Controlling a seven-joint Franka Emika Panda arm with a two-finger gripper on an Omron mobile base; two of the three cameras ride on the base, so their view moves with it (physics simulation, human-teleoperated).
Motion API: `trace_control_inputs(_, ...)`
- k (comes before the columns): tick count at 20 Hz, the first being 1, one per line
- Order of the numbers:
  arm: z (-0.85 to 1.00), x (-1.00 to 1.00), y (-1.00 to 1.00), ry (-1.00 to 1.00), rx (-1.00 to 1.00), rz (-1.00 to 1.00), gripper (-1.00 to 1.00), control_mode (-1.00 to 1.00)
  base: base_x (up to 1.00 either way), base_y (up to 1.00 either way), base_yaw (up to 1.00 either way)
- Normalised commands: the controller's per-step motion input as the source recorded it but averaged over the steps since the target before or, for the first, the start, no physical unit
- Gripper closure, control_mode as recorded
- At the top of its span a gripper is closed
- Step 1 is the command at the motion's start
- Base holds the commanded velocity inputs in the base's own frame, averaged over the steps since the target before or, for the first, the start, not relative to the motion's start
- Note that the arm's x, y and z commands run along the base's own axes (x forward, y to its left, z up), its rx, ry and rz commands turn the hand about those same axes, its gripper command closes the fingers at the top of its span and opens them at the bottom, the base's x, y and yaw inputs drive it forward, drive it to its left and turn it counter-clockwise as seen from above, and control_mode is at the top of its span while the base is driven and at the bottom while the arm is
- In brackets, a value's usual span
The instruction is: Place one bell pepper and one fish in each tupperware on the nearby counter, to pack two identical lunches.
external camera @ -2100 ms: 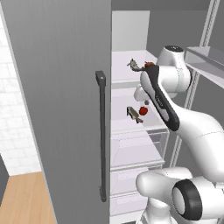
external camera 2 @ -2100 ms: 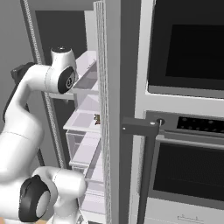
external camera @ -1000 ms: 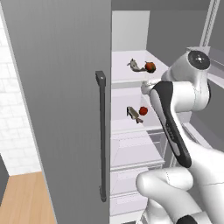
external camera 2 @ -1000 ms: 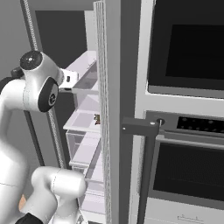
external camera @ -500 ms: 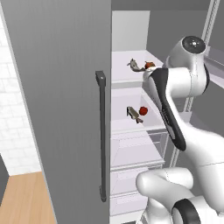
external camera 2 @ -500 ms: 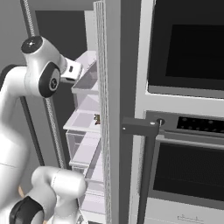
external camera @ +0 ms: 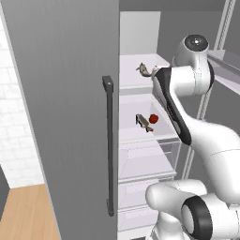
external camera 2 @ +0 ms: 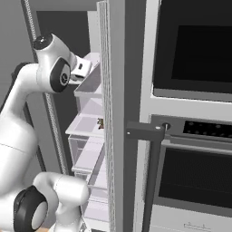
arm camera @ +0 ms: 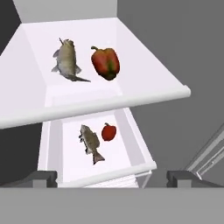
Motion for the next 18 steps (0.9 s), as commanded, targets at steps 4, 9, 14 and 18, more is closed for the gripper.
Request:
trace_control_inputs(4, -0.05, 0.64, -0.01, 0.01, 0.00, 0.00, -1.00, -1.00, 0.00, 0.00, 0.00)
trace_control_inputs(9, -0.13, 0.59, -0.05, 0.05, 0.00, 0.00, -1.00, -1.00, 0.00, 0.00, 0.00)
trace_control_inputs(14, -0.18, 0.40, -0.18, 0.02, 0.00, 0.00, -1.00, -1.00, 0.00, 0.00, 0.00)
trace_control_inputs(18, -0.16, 0.40, -0.21, 0.00, 0.00, 0.00, -1.00, -1.00, 0.00, 0.00, 0.00)
